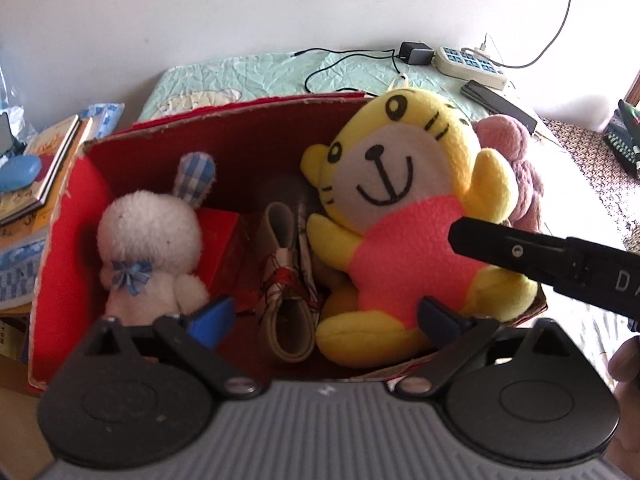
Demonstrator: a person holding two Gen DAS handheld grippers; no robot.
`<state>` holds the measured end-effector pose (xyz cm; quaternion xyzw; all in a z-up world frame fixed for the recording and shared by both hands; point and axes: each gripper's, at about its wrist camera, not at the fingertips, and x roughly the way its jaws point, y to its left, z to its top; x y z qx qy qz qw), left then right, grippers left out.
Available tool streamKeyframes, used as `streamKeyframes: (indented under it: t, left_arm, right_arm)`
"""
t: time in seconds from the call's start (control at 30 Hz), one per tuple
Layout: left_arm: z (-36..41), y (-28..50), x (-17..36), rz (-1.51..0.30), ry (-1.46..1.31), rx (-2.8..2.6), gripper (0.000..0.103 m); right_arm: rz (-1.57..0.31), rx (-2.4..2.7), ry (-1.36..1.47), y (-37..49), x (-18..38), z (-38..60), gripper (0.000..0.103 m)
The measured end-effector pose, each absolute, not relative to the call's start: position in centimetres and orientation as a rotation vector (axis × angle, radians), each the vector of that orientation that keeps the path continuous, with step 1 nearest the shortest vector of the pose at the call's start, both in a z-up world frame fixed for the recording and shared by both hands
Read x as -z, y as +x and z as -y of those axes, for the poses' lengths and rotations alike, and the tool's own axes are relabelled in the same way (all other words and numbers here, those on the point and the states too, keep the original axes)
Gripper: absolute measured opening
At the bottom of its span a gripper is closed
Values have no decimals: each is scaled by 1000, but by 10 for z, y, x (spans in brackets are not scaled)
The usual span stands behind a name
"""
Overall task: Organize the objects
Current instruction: 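Lower the tiger plush into the red box and open the right tool, then withdraw the right tool from the box toward the pink teddy bear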
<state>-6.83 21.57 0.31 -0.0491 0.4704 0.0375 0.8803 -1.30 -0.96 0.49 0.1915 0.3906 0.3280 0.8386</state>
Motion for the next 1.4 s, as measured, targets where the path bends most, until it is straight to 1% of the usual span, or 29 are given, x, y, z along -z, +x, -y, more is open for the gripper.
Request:
streamKeyframes:
  t: [1.07,1.4]
  left_arm:
    - [-198,-69,-5,-974,-41,-180,102]
    - [-190,-73,-5,-943,-9,-226,102]
  right_arm:
    - [-769,-744,355,-24,-4,12,26]
    - [-758,-774,357,-23,-3,14,26]
